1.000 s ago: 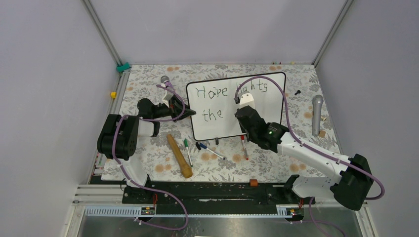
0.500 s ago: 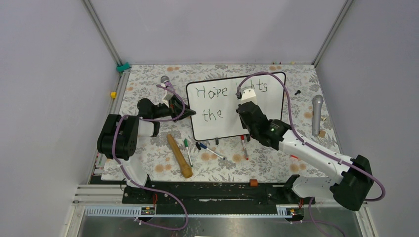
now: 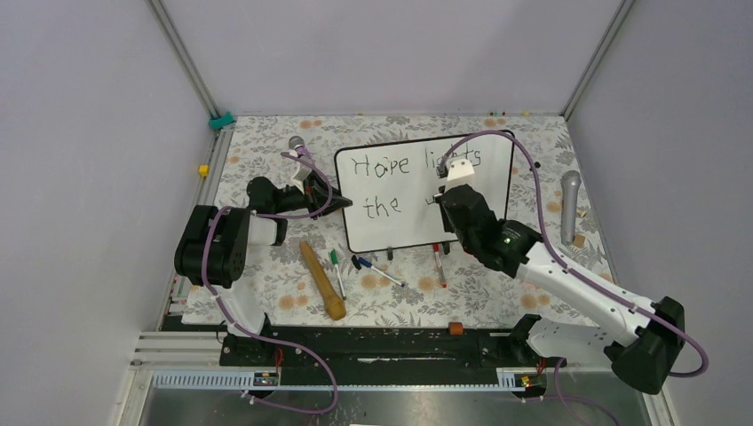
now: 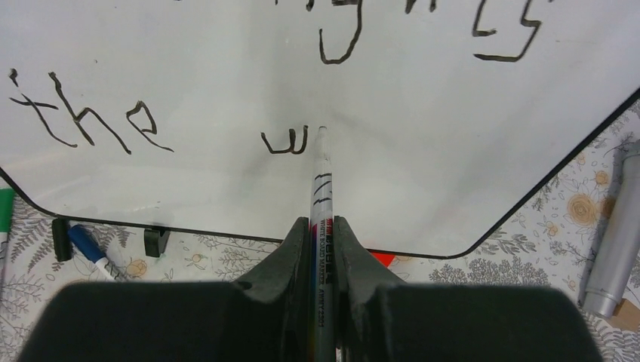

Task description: Write a sentence on the whiteboard

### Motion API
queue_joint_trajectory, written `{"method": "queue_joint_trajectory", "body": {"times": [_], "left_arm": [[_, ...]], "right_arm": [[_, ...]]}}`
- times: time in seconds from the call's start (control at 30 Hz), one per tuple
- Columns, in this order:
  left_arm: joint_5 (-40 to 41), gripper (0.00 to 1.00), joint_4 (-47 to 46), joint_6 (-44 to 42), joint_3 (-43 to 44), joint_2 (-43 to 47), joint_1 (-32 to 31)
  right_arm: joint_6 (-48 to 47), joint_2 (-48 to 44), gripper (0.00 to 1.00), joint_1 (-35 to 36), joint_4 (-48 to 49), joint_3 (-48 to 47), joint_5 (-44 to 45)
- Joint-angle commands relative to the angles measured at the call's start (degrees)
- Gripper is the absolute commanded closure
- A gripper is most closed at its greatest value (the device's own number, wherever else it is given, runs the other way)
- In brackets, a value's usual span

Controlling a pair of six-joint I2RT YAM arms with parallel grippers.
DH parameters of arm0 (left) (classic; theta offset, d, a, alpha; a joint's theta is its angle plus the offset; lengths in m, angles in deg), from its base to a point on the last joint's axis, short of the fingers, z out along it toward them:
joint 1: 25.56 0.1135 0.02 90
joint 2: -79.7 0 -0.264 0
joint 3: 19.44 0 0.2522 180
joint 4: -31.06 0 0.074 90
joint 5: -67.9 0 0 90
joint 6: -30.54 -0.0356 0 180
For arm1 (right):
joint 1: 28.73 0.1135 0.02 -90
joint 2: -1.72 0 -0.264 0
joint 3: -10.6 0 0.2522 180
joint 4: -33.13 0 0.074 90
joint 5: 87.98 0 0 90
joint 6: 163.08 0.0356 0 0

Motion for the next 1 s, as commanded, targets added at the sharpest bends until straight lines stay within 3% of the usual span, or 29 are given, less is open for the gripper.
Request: {"method": "queue_joint_trajectory", "body": {"times": [0.0, 0.97], "left_arm": [[-0.65, 1.00, -4.91, -7.96, -0.31, 0.61, 0.10], [-0.94, 1.00, -4.91, -8.20, -0.42, 0.69, 0.01]], "right_arm": [[1.42, -4.50, 1.00, -0.51, -1.68, 1.21, -1.25], [1.48, 0.34, 1.00, -2.03, 0.37, 0.31, 0.32]]}}
